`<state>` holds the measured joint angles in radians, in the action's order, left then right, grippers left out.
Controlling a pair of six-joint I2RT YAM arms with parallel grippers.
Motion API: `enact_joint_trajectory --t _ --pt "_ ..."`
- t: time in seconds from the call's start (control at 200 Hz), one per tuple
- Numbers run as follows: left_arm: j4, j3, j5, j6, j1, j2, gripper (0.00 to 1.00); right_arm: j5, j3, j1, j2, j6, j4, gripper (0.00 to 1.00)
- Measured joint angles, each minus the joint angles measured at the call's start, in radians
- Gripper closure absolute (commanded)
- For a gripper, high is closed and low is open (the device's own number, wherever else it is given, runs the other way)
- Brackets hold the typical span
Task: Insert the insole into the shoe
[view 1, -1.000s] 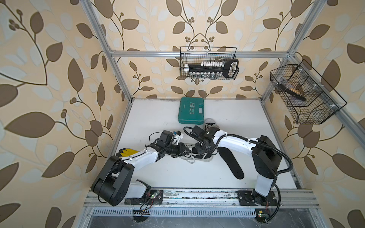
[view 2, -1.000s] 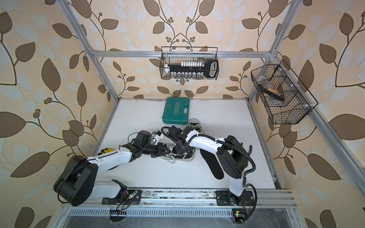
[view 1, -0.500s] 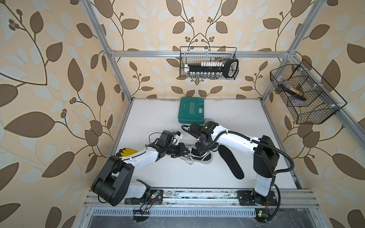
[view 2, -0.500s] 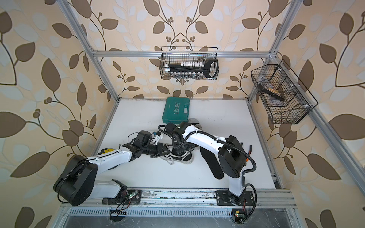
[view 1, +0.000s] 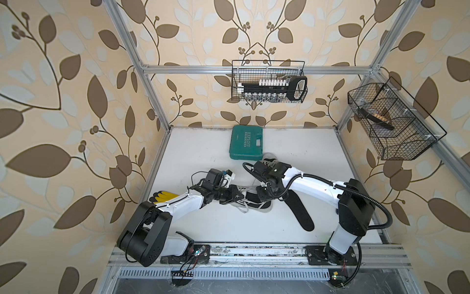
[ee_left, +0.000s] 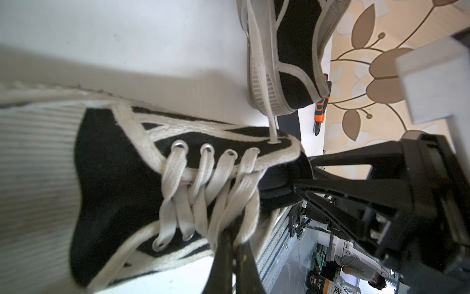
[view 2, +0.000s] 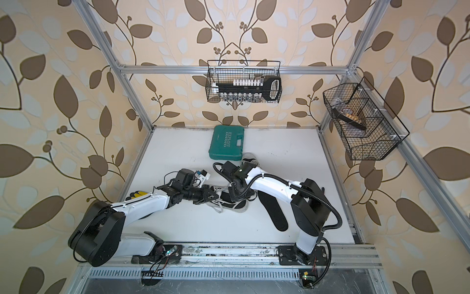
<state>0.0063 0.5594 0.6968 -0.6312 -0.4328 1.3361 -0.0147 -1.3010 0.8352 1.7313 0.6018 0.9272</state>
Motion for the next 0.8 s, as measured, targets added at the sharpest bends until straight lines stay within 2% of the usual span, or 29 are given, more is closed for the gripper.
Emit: enact_joint_trajectory --t 0.13,0.2,0.245,0.315,0.395,0.8 --pt "-0.002 0.000 -0.001 0.000 0.000 0.000 1.00 0.047 0.061 -0.028 -0.042 0.036 -0.069 0.95" --pt "-0.002 0.000 -0.001 0.000 -0.001 0.000 1.00 0.069 0.076 -0.039 -0.059 0.051 -0.090 0.96" --pt "-0.002 0.000 -0.002 0.000 -0.001 0.000 1.00 0.082 0.078 -0.043 -0.064 0.057 -0.100 0.93" --pt "-0.003 0.000 -0.008 -0.001 -0.007 0.000 1.00 0.096 0.077 -0.045 -0.064 0.068 -0.116 0.80" --pt "-0.003 0.000 -0.018 -0.001 -0.008 0.000 1.00 0.094 0.056 -0.040 -0.060 0.056 -0.102 0.73" --pt "-0.006 0.000 -0.029 -0.001 -0.014 -0.008 1.00 0.025 -0.005 0.007 -0.066 0.053 -0.022 0.80"
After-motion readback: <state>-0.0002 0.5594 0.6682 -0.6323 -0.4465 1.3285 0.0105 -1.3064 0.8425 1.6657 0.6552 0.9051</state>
